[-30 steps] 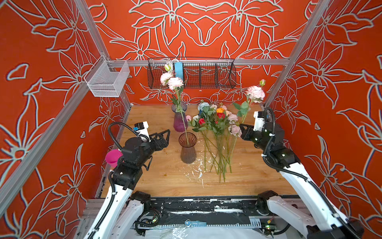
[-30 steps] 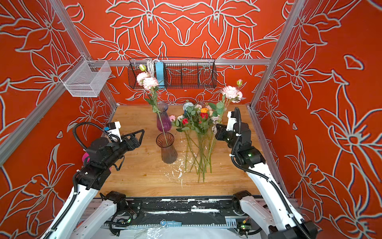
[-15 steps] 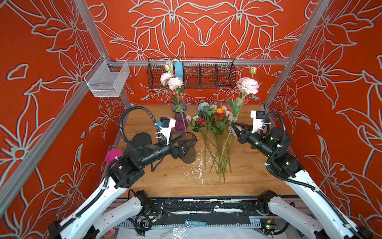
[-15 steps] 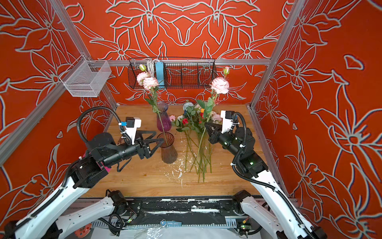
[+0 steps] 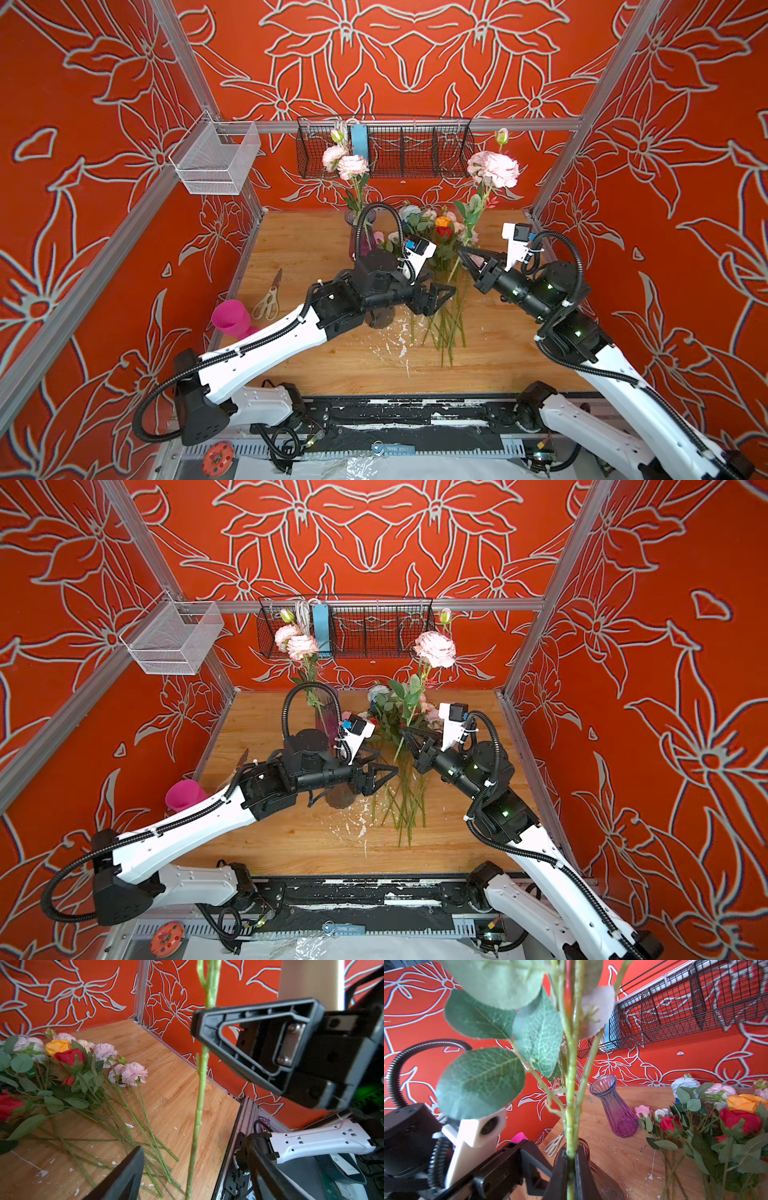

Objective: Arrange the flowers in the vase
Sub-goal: 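Move the left gripper to the stem held upright by the right gripper, then grasp and raise the stem with the left gripper while the right gripper withdraws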

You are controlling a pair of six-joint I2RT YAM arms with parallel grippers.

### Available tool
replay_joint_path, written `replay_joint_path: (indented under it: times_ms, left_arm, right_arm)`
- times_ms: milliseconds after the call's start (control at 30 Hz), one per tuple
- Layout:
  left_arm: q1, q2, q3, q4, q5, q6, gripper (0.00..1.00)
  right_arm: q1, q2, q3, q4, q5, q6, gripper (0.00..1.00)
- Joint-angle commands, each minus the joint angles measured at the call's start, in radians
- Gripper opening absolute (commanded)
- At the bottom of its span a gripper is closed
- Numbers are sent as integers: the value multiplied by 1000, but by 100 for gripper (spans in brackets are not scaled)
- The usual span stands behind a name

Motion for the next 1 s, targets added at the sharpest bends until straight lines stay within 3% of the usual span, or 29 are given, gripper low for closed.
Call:
replay_joint_path:
  times_ms: [0,133,233,333,433,567,600,700,800,967]
  left_arm:
    - [-4,25,48,72,-11,-3,70]
    - [-4,65,78,74,-29,8,59]
    - [-4,89,85,97,-36,8,43]
    - [-3,114,98,98,-27,5,33]
    - [-4,126,117,79,-20,10,27]
    - [-3,120,114,97,-30,11,0]
    - [-4,116,113,99,-36,11,0]
    - [-4,102,109,94,-72,23,0]
    - [-4,73,111,78,-135,60,0]
    - [-4,-21,130,62,-287,217,0]
  right_arm:
    - [9,-17,-20,41,-27,39,3]
    - [12,-15,-24,33,-45,48,3]
    - [13,-15,-28,39,-58,58,3]
    - [13,-23,-31,35,-58,61,3]
    - [13,-42,-39,32,-46,67,3]
    - [14,-50,-46,36,-59,78,3]
    - [14,-53,-47,30,-60,76,5]
    - [14,-74,-34,-8,-50,56,36]
    - [14,-128,-22,-94,56,24,55]
    - [14,-264,-47,-226,297,-48,61]
